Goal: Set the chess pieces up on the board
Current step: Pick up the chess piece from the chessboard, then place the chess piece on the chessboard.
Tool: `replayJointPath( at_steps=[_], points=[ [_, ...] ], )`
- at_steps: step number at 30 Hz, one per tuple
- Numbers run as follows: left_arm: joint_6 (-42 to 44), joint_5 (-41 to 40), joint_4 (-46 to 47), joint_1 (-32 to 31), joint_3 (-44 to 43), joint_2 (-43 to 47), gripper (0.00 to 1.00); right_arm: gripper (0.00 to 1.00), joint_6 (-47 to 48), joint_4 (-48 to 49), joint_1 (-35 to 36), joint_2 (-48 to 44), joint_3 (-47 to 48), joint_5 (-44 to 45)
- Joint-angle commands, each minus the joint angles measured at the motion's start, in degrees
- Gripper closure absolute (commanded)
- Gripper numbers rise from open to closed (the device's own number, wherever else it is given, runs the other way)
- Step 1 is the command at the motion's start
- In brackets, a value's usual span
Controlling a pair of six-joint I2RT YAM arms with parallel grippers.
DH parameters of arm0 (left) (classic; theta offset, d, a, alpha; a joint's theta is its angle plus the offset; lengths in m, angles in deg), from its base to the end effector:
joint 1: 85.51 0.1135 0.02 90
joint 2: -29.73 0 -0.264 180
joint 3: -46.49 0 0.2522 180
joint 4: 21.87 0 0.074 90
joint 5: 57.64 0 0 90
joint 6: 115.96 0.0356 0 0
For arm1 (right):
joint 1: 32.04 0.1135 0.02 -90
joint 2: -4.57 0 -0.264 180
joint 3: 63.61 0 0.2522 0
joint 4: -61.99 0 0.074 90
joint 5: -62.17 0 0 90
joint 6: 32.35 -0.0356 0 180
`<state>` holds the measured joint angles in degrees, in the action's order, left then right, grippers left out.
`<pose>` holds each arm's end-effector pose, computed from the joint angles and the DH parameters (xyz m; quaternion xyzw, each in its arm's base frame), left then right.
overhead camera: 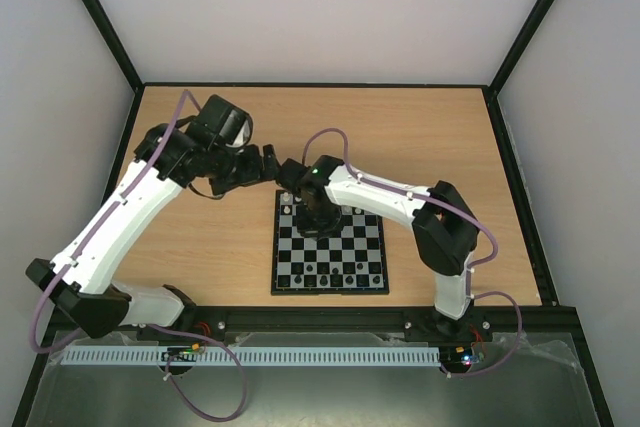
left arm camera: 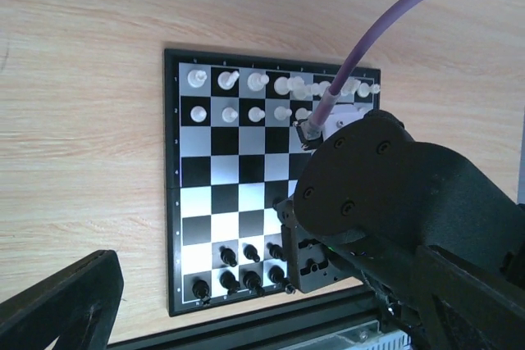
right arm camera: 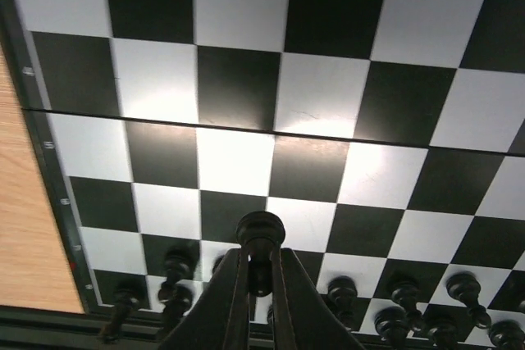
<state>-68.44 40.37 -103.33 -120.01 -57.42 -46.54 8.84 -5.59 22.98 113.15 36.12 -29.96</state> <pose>0.1993 -0.1430 0.3988 -0.0443 0.9475 -0.2447 0.2011 0.2162 0.3113 0.2184 -0.0560 0.9912 0.1044 0.0583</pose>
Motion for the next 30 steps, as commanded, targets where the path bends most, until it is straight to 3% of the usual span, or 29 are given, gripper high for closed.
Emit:
replayJointPath(
  at_steps=[1,12,30],
  points=[
    [-0.46,-1.85,-2.97,2.2,-3.61,1.18,0.01,0.97,1.43,-5.88,0.69,1.26,5.71,0.31],
    [-2.7,-4.59,-3.81,8.87,-6.28,6.03,0.01,0.98,0.52,-6.01,1.56,2.64,8.16,-2.75],
    [-5.18,-8.42,-3.16,11.62,-14.45,9.88,0.01,0.98,0.28,-6.35,6.5,7.7,13.17,-4.35]
  ],
)
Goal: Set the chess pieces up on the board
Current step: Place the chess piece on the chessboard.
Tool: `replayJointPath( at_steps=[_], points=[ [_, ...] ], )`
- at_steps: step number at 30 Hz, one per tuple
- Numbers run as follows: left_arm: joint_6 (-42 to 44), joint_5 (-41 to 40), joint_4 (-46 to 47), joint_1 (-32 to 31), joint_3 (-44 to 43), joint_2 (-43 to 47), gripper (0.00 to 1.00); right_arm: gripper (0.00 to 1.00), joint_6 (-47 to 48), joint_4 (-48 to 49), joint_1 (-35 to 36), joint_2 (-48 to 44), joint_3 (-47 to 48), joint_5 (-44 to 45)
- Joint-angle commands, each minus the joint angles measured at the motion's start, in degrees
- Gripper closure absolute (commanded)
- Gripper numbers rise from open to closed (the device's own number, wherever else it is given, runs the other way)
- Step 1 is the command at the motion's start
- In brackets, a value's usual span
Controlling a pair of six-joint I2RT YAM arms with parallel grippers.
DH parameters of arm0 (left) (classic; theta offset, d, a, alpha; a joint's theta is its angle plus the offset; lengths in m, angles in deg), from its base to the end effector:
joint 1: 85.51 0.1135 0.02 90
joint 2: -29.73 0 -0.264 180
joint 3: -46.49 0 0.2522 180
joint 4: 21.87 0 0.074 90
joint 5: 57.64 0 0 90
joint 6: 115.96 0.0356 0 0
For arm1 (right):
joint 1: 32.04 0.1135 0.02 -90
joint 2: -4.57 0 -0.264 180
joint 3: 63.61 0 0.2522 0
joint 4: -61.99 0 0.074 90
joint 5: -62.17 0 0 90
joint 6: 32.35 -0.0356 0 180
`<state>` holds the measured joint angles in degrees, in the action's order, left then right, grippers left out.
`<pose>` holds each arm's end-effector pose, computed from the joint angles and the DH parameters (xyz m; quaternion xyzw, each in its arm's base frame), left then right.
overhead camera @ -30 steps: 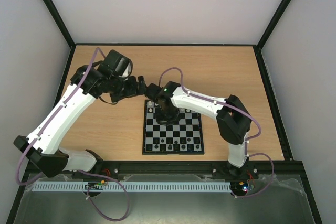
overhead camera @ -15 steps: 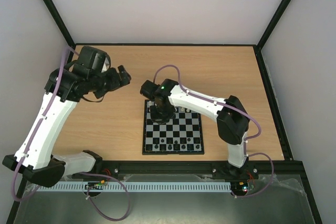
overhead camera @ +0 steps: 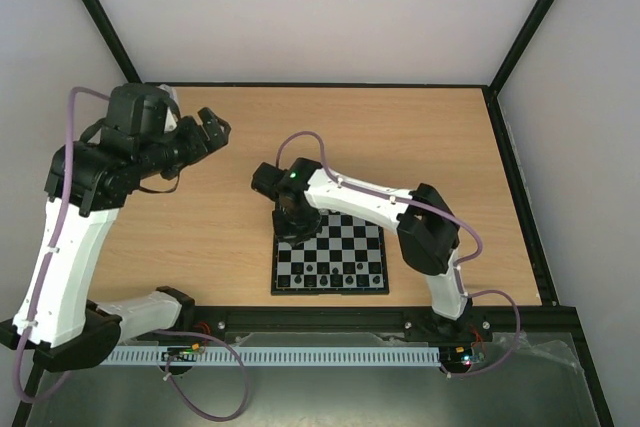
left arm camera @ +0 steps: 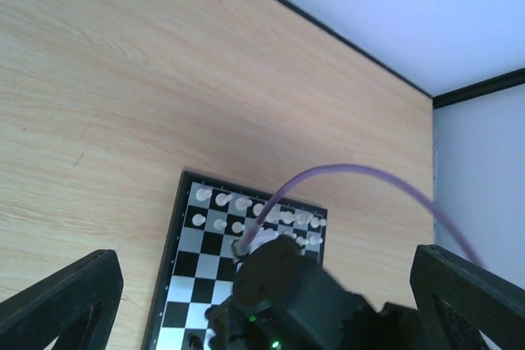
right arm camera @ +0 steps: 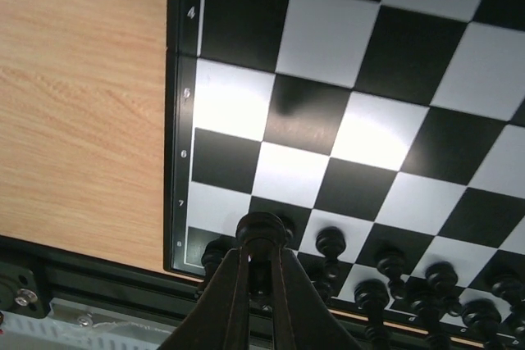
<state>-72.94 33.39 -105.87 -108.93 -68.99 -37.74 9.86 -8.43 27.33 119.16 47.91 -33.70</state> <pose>0.1615 -0.0706 0.4804 -0.1779 0.8730 -0.2683 0.3664 0.2072 0.3570 0.2351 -0.1070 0.9826 0.1455 0.0444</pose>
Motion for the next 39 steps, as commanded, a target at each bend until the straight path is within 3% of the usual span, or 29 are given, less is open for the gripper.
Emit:
replayJointPath(
  at_steps=[1,15,39],
  points=[
    [-0.78,-1.62,-0.68,0.59,-3.22,1.22,0.01,0.98,-0.93,-3.57,2.79,1.89,1.39,-0.62],
    [-1.16,-2.91,-1.33,0.57,-4.06,2.95,0.01,0.98,-2.09,-2.76,8.11,5.57,2.0,-0.46],
    [-0.88,-3.0,-3.24,0.57,-4.35,4.05,0.01,0.98,-1.69,-2.38,8.65,9.31,3.36,0.06]
  ],
)
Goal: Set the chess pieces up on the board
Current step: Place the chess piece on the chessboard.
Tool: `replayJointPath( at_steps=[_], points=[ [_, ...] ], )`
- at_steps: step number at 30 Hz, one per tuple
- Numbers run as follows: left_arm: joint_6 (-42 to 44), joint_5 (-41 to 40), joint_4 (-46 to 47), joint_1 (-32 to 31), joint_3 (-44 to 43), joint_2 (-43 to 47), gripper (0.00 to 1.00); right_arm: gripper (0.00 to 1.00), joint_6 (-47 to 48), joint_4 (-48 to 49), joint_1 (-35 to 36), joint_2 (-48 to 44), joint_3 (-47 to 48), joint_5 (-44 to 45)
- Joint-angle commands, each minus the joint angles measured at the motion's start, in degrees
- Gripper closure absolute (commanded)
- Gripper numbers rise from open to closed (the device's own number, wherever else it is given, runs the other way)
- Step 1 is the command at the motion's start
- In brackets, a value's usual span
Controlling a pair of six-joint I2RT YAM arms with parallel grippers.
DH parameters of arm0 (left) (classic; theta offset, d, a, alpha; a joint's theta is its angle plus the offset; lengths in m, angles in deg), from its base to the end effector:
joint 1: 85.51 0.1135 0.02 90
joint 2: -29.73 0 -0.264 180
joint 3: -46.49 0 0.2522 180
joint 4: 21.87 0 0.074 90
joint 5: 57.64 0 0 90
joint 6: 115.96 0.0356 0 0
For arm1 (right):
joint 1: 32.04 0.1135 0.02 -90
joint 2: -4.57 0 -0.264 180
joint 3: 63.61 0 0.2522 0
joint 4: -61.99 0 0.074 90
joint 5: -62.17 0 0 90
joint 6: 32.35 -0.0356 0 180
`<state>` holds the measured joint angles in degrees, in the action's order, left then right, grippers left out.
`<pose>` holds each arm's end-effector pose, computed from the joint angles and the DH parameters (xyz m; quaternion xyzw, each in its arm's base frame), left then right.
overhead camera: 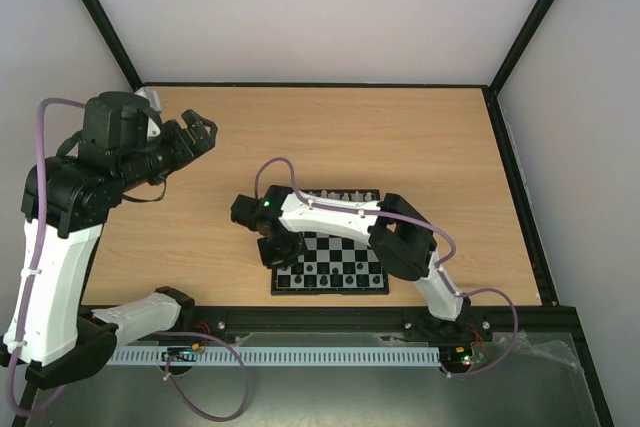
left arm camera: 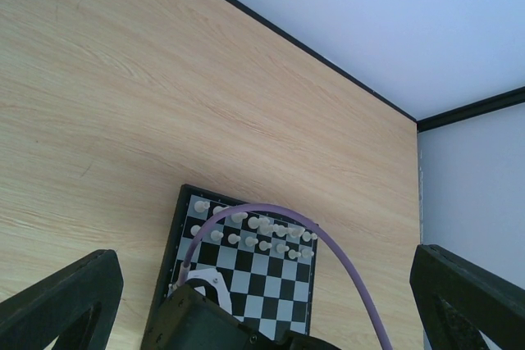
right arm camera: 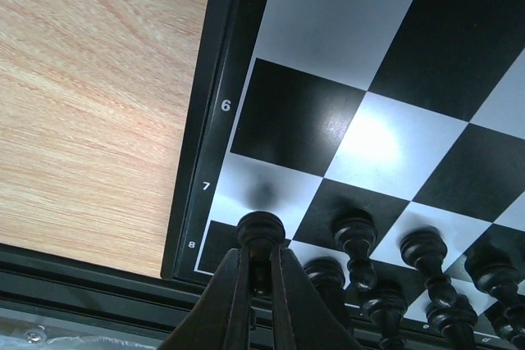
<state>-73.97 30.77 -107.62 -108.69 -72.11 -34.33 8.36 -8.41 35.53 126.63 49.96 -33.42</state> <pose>0.1333 -0.0560 0.4995 -0.1939 0.8493 -0.2758 0.4061 0.1611 0.3994 0.1926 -0.1626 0.9807 0.1078 0.0093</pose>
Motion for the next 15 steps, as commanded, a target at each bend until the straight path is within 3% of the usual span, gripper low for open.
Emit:
replayJointPath(
  at_steps=[1,15],
  points=[
    [0.11,-0.38,-1.49,0.32,-1.17,0.6,0.01,0.98,-0.18,-2.46,0.46,1.9,1.42,-0.23],
    [0.28,-0.44,-1.32,0.33,-1.04,0.38,0.01,0.97,0.58,-2.01,0.48,2.91,1.06,-0.73]
  ],
)
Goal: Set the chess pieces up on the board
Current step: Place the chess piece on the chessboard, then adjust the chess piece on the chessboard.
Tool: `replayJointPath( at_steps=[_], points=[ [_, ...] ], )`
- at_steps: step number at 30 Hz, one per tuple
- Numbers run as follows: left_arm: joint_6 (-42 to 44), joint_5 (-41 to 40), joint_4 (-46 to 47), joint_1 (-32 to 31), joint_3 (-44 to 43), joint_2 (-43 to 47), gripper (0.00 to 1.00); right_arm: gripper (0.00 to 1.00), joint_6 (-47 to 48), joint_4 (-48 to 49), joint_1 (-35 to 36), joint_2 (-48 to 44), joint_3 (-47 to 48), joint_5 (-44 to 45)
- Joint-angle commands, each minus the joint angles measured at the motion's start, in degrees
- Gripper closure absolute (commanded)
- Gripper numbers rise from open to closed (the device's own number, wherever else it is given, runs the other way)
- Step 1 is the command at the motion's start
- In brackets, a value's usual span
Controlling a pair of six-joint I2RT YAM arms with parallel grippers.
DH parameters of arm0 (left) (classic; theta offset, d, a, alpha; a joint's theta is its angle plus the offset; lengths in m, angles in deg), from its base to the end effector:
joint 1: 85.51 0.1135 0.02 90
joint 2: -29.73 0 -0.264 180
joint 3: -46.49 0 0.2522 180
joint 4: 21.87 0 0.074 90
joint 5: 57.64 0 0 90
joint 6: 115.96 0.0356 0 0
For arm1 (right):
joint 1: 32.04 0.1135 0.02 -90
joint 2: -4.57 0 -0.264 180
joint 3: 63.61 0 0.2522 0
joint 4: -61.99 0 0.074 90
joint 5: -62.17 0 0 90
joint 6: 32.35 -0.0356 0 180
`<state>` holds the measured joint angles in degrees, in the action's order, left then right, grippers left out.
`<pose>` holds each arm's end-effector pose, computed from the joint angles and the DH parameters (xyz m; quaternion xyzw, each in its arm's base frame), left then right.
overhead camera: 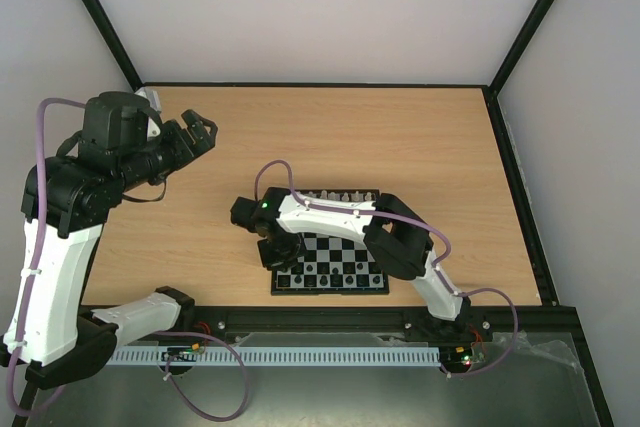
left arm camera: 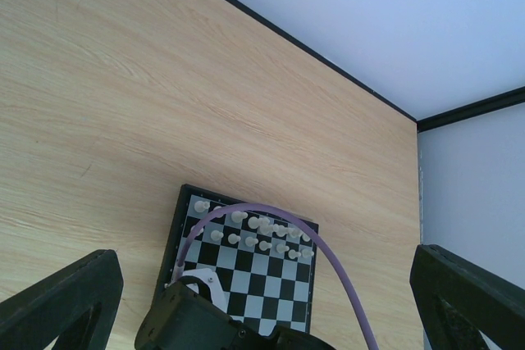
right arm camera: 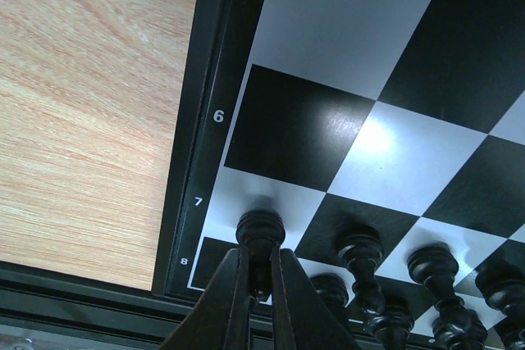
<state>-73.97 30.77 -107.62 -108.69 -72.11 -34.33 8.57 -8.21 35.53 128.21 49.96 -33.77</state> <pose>0.1333 -0.0560 0.4995 -0.1939 0.8493 -0.2758 0.4061 0.1618 0.4017 0.1814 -0.1642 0.9814 0.0992 0.0005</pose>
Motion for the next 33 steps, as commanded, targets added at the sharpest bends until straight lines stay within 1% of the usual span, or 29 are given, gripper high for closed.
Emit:
replayJointPath(
  at_steps=[1,8,13,19,22,27,30,33],
  points=[
    [0.28,-0.45,-1.35,0.33,-1.06,0.34,0.01,0.96,0.34,-2.24,0.46,1.41,1.14,-0.44],
    [0.28,-0.44,-1.06,0.33,-0.98,0.11,0.01,0.82,0.76,-2.83,0.46,1.15,2.24,-0.08],
    [0.22,-0.35,-0.48,0.33,-1.19,-0.13,0.01,0.71,1.32,-4.81,0.46,1.11,6.02,1.34],
    [0.61,-0.22,-0.75,0.33,-4.17,-1.69,0.01,0.57,1.38,-7.67,0.38,-0.71,10.18,3.61],
    [0.8,0.21,-0.7,0.33,-5.13,-2.41,0.01,0.55,0.69,-9.53,0.07,-3.08,10.3,5.58],
    [1.52,0.95,-0.92,0.33,-5.72,-3.63,0.01,0.54,-1.87,-12.43,0.02,-10.35,7.58,7.59],
    [2.46,1.21,-1.14,0.33,-5.59,-4.21,0.01,0.54,-4.49,-13.35,0.02,-14.99,3.66,7.67],
    [3.44,1.13,-1.13,0.33,-5.6,-4.63,0.01,0.55,-7.69,-11.75,0.17,-19.65,-2.76,6.35]
  ],
)
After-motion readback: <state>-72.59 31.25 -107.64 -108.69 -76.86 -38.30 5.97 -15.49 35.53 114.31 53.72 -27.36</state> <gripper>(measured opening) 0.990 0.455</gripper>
